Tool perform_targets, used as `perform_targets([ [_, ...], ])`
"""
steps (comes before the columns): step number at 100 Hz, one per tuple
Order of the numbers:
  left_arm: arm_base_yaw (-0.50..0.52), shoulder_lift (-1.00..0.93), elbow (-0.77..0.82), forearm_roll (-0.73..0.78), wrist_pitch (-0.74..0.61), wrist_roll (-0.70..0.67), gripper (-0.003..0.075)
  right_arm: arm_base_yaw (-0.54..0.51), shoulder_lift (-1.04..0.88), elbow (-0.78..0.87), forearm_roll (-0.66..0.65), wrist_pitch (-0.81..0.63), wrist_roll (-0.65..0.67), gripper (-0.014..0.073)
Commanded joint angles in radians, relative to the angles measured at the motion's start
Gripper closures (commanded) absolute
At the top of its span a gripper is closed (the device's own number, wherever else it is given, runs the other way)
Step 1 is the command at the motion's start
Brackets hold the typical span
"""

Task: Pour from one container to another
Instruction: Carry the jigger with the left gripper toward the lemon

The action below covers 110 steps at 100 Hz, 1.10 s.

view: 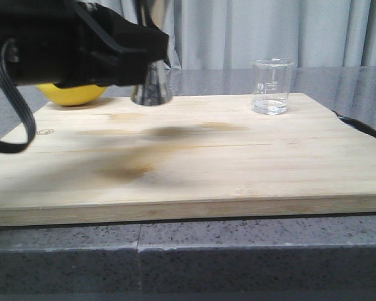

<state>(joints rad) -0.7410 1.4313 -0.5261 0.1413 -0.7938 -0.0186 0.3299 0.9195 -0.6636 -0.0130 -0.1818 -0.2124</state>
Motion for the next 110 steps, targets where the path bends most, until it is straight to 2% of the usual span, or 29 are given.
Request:
perform_targets([
  [1,0.023,-0.051,-0.021,-0.017,-0.089,0.000,0.0739,-0.004,-0.018,-0.026,0.003,-0.072,-0.009,0.0150],
  [21,0.071,-0.057,-0.021,-0.021,-0.072,0.000,0.0739,-0.004,-0.018,-0.026,0.003,-0.070,-0.009,0.0150],
  [38,0.114,-0.057,-0.021,-0.089,-0.050,0.000,0.0739,-0.004,-0.018,-0.026,0.003,-0.067,-0.009,0.0150],
  [55,0.125,-0.057,-0.021,-0.110,-0.050,0.000,0.0739,-0.004,-0.018,-0.026,0.003,-0.067,-0.009,0.0150],
  [87,0.125,-0.057,-0.004,0.023,-0.039,-0.012,0.0739,-0.004,-0.018,-0.026,0.003,-0.067,-0.009,0.0151],
  [110,0.125,-0.057,0.034,0.036,-0.060,-0.083,0.0739,-0.004,-0.018,-0.026,0.003,-0.067,-0.009,0.0151],
])
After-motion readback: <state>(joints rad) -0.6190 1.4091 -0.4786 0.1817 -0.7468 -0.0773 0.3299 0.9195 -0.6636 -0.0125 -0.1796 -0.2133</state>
